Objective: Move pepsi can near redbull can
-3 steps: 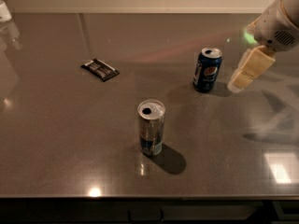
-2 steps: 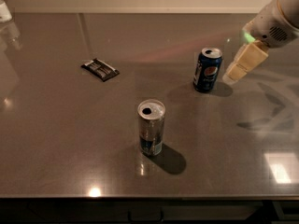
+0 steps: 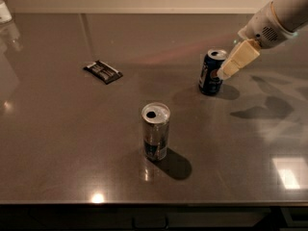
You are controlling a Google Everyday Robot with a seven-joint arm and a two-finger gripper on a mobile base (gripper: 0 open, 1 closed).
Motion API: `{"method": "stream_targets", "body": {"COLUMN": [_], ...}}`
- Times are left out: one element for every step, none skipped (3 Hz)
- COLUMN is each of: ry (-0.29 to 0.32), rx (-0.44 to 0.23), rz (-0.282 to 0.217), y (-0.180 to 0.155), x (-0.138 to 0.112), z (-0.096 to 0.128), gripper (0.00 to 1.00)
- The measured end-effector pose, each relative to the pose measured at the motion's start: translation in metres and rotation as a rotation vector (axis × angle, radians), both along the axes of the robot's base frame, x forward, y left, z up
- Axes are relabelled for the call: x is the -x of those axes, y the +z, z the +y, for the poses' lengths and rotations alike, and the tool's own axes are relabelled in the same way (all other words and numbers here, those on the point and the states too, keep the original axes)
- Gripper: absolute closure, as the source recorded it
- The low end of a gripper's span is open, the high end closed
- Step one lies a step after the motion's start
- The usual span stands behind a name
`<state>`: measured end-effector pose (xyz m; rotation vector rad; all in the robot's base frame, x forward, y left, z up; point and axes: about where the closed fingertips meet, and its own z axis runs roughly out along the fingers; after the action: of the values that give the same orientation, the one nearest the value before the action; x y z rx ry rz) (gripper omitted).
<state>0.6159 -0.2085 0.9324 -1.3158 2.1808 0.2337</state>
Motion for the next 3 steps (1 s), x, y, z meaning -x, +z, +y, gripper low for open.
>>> {"method": "stream_targets", "body": {"ry": [0.017,0.022,0.027], "rx": [-0.032,-0.047,-0.055], "rz": [0.015,0.034,0.048], "y": [-0.010,-0.019,-0.027], "x": [-0.006,-0.008,-0.007], "z": [0.013,0.020,0.024], "gripper": [0.00,0.00,0.11]}}
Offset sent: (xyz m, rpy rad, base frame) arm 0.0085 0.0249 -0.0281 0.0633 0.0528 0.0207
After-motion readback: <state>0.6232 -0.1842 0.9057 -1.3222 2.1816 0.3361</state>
